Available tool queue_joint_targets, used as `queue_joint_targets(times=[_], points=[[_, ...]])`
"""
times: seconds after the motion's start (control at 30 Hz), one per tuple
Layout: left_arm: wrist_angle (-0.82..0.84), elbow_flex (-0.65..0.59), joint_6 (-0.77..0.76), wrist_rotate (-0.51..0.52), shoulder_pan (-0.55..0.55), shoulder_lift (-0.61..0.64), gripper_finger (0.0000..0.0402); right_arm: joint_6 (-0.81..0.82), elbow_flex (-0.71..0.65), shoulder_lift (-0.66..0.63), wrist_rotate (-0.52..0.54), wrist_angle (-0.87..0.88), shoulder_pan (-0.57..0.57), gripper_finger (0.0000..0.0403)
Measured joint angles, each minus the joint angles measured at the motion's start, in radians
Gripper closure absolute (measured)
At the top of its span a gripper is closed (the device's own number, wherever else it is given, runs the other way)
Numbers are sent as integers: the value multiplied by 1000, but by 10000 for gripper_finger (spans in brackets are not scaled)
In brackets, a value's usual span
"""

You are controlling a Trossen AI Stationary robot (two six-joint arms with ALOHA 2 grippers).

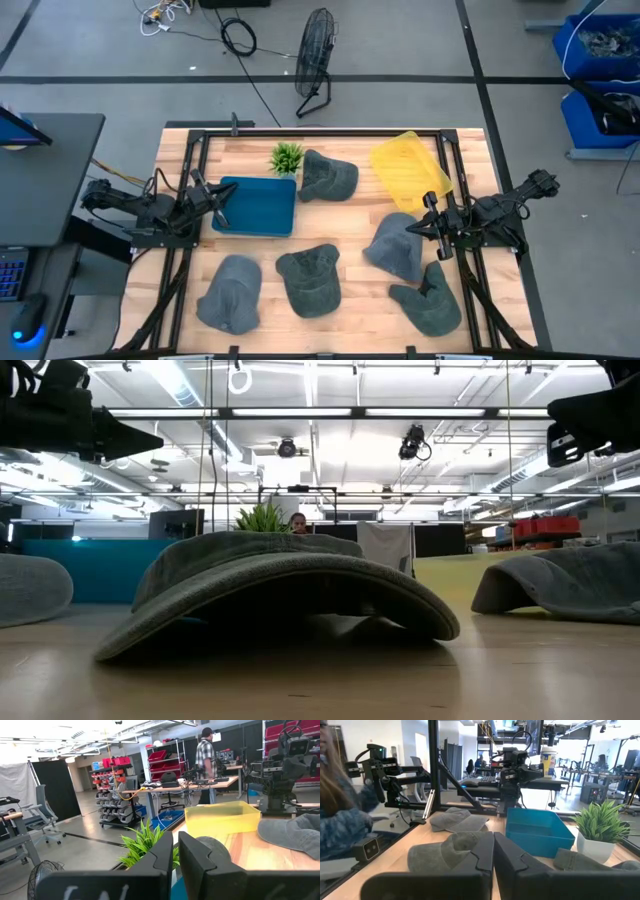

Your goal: Pick & Place hat

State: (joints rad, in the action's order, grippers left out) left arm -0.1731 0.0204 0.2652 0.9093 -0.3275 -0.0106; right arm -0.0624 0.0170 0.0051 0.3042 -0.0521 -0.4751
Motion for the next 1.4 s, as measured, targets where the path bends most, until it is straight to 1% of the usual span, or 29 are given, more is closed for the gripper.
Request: queue_joint_targets(times=[1.23,1.27,1.33,1.4], points=[[-4,0,6,0,0,0,367,0,0,0,0,0,0,388],[-7,0,0,-2,0,0,367,-3,0,0,0,0,0,388],[-7,0,-76,-36,0,0,367,-63,0,0,16,-17,1,388],[-9,0,-160,-90,0,0,367,-48,0,0,20,-68,0,388]])
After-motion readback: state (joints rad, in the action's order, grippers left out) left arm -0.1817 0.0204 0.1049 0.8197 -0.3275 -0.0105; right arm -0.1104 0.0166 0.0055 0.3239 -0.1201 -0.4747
